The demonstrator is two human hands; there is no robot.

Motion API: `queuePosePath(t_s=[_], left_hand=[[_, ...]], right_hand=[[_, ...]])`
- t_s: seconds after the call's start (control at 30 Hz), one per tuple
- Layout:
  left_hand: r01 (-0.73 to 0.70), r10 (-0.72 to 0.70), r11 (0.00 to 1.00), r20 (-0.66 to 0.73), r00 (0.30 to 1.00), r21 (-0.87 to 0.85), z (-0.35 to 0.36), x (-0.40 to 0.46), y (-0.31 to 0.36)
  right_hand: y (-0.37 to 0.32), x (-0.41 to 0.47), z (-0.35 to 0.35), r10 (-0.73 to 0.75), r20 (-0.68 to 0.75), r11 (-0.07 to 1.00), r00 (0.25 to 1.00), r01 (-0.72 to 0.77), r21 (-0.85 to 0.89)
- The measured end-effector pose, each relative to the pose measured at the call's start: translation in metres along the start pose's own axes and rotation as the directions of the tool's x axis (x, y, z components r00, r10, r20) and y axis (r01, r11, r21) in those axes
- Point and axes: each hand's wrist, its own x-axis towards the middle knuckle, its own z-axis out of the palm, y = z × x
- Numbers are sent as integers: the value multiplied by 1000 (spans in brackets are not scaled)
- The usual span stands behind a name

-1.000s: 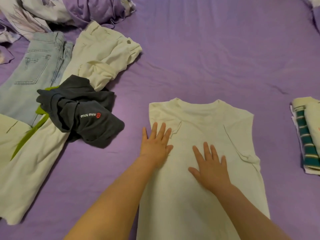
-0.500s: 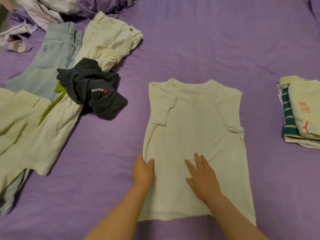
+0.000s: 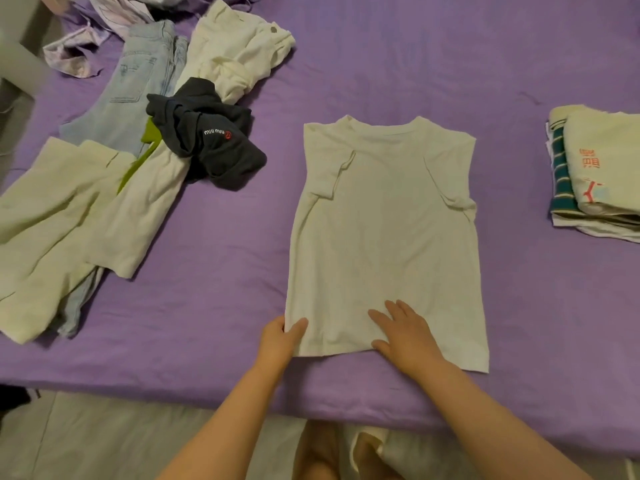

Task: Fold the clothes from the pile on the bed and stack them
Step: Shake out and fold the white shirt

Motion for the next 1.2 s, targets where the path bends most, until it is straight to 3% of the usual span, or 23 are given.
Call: queuePosePath(t_s=[0.07, 0.2, 0.33, 0.43, 0.53, 0.67, 0.77, 0.87, 0.97, 1.07, 1.2], left_hand=[[-7, 7, 997, -1, 1000, -83, 1, -10, 11], [42, -1, 905, 96, 995, -424, 4, -22, 50], [226, -63, 774, 283, 957, -592, 8, -17, 93], [353, -118, 613, 359, 926, -707, 7, -2, 120], [403, -115, 510, 404, 907, -760, 2, 23, 143], [423, -124, 481, 418, 900, -768, 2, 64, 171], [362, -121, 533, 354, 927, -765, 11, 94, 184], [218, -82, 734, 234, 969, -643, 20, 116, 188], [21, 36, 963, 204, 978, -268, 33, 124, 184], [-131, 125, 991, 315, 941, -2, 55, 121, 176], [-178, 90, 970, 441, 893, 164, 92, 114, 169]], right_hand=[[-9, -5, -1, -64, -12, 997, 998, 65, 39], [-36, -13, -13, -157, -155, 966, 975, 184, 181], [-53, -8, -32, -44, -355, 977, 934, 114, 178], [-44, 5, -48, 108, -355, 928, 929, 34, 372], [-22, 21, -67, 129, -338, 888, 932, 42, 457], [6, 57, -100, 187, -346, 865, 919, 12, 502], [19, 87, -126, 244, -373, 867, 895, -29, 497], [26, 101, -137, 274, -353, 901, 895, -111, 419], [34, 96, -126, 243, -348, 929, 905, -115, 351], [42, 82, -104, 160, -380, 978, 911, -93, 189], [47, 66, -78, 200, -330, 978, 923, -169, 122]])
